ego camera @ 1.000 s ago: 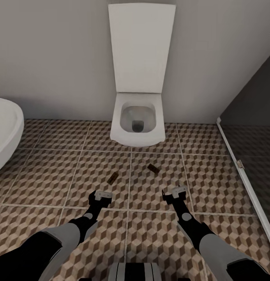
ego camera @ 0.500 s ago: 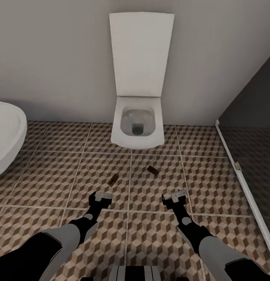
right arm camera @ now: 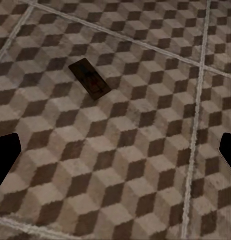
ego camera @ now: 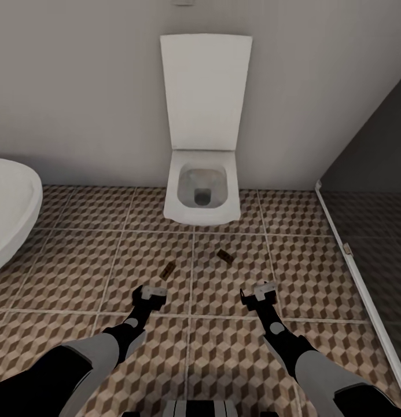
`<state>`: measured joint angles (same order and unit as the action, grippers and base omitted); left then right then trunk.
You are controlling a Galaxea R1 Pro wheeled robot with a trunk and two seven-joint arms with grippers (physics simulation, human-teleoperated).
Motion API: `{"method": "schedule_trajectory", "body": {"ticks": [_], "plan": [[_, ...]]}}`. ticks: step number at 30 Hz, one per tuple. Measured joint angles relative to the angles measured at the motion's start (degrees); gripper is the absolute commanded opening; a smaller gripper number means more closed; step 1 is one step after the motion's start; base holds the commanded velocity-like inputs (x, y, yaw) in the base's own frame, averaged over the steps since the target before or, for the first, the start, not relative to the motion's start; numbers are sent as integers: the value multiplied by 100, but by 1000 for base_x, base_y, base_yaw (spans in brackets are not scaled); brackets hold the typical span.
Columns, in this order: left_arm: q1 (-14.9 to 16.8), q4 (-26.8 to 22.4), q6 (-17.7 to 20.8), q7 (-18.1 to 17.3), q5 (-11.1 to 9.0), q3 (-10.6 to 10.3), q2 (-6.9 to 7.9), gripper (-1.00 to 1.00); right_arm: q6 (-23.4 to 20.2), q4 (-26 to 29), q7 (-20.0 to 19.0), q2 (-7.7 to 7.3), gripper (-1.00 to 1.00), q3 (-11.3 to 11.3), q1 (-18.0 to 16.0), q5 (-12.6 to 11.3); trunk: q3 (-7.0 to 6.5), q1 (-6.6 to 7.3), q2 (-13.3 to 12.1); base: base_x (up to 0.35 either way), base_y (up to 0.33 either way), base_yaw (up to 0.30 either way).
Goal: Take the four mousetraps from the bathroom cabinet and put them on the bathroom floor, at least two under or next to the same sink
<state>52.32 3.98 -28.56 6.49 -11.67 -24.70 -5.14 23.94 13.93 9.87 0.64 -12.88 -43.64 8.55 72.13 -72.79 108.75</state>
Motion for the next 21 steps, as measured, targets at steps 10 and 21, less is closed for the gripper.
{"method": "schedule_trajectory", "body": {"ticks": [10,21], "plan": [[-3,-1,0,-243,-3,5,-5,100,1,-14,-2,-2,100,4,0,-7,-268,220,-401,0,0,-32],[-7,-1,4,-278,-4,5,0,100,1,-15,-3,-1,100,3,0,-7,-565,461,-842,0,0,-1]]}}
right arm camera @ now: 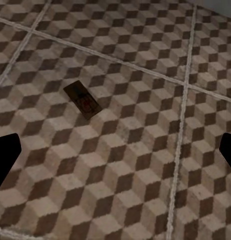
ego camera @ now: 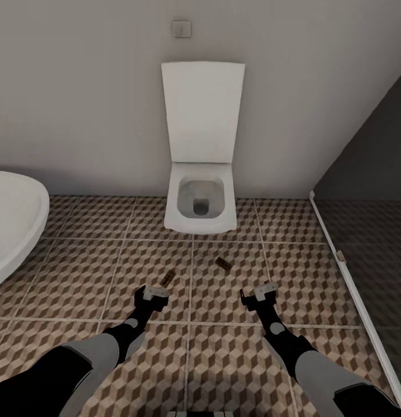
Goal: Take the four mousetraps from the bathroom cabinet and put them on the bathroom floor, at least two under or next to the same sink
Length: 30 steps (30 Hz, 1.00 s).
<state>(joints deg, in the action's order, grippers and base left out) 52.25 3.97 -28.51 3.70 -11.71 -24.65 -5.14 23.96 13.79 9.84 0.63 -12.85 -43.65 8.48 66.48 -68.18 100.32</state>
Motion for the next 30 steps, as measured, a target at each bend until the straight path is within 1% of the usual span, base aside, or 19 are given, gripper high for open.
{"method": "schedule_trajectory", "body": {"ticks": [30], "plan": [[-4,0,5,-1,-3,0,-4,100,0,0,0,7,100,-2,0,0,-814,659,-1203,0,0,0]]}}
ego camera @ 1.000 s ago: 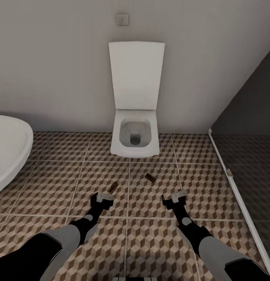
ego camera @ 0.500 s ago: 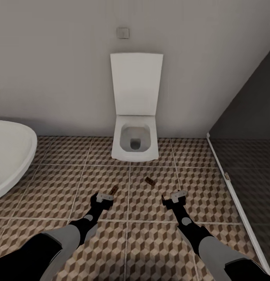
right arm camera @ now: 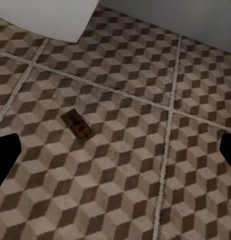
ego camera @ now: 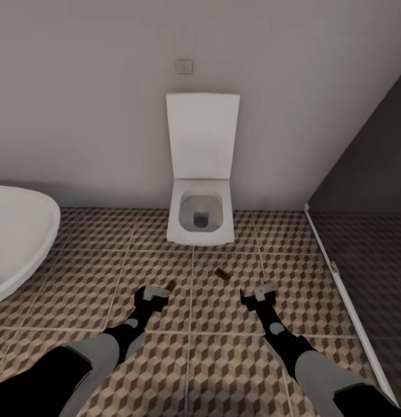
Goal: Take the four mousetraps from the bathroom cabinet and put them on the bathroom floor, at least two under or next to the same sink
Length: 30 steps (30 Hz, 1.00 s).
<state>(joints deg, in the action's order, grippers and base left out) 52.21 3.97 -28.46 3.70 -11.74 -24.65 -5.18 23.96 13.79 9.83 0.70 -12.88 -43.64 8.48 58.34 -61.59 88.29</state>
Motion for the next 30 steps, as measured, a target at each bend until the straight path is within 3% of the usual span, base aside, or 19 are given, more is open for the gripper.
{"method": "schedule_trajectory", "body": {"ticks": [30], "plan": [[0,0,16,0,-6,0,-3,100,0,0,0,0,100,-1,0,1,-817,659,-1204,0,0,0]]}}
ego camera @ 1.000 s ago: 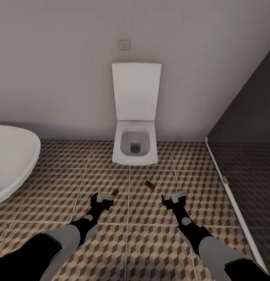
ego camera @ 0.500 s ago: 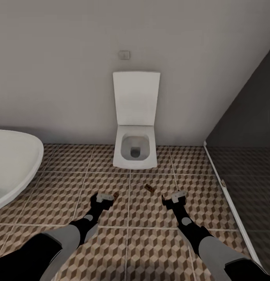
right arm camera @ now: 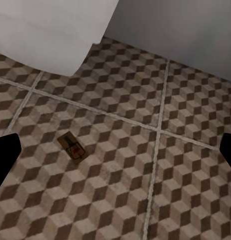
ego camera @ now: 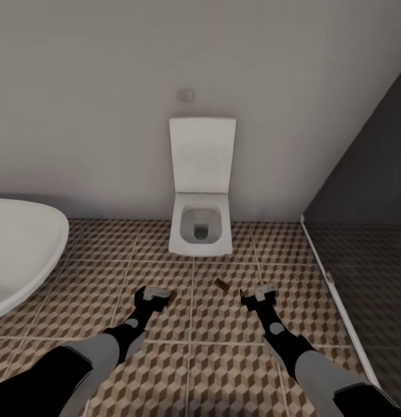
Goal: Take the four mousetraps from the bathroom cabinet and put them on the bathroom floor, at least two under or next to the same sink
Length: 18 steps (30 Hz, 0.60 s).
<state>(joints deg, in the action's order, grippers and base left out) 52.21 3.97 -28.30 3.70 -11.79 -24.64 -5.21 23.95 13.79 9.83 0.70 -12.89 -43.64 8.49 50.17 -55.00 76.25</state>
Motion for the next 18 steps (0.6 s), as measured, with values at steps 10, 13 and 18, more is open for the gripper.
{"method": "schedule_trajectory", "body": {"ticks": [10,13,18], "plan": [[0,0,2,0,0,0,-1,100,0,0,0,0,100,1,0,-1,-273,220,-401,0,0,0],[0,0,2,0,0,0,-1,100,0,0,0,0,100,0,0,-1,-354,286,-522,0,0,0],[0,1,2,0,0,0,-1,100,0,0,0,0,100,1,0,-1,-491,395,-722,0,0,0]]}}
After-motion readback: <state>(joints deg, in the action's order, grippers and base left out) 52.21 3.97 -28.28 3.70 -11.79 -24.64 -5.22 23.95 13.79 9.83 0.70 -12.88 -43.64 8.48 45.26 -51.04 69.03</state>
